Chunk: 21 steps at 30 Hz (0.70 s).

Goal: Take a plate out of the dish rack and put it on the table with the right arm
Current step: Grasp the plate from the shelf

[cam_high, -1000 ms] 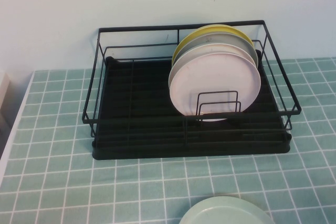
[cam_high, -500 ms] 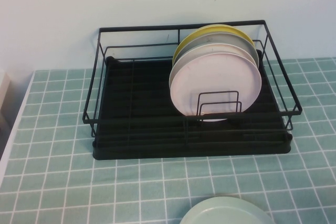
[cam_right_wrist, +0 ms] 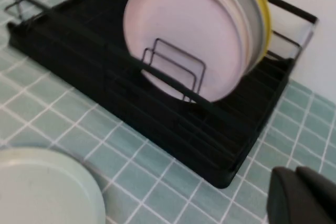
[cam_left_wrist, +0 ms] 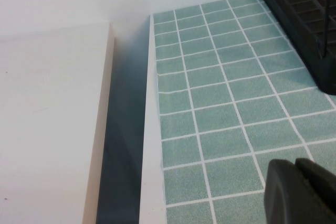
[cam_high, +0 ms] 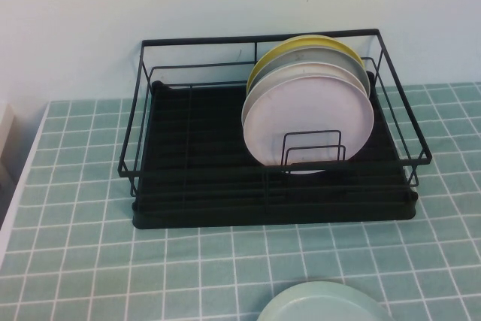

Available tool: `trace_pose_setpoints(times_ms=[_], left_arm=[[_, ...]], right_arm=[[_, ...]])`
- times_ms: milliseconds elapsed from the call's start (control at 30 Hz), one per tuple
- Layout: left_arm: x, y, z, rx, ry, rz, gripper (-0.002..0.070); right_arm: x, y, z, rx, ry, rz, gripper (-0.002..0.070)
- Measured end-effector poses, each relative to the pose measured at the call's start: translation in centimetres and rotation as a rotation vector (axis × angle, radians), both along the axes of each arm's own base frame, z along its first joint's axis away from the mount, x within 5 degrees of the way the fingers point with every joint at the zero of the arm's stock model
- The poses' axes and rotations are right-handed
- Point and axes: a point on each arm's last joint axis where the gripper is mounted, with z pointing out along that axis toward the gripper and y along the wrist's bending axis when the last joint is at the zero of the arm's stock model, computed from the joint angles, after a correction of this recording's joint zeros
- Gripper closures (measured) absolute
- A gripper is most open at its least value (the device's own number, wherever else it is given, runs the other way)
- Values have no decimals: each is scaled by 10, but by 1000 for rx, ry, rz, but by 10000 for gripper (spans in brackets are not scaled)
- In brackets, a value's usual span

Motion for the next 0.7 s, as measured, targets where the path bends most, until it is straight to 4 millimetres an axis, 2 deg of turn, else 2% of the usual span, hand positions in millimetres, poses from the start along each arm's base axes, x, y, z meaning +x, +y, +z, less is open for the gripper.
trace_pose_setpoints(times_ms=[100,233,400,567,633,700], left_arm=[[0,0,0,0,0,0,678],[0,0,0,0,0,0,678],[0,0,0,0,0,0,678],[0,0,0,0,0,0,678],[0,0,0,0,0,0,679],[0,0,0,0,0,0,678]], right_arm=[[23,4,23,-113,17,183,678],[61,11,49,-162,-8,316,678],[108,30,66,-197,-18,445,678],[151,56,60,-283,13,566,662],[171,65,48,-331,45,604,608],[191,74,34,-368,82,634,509]])
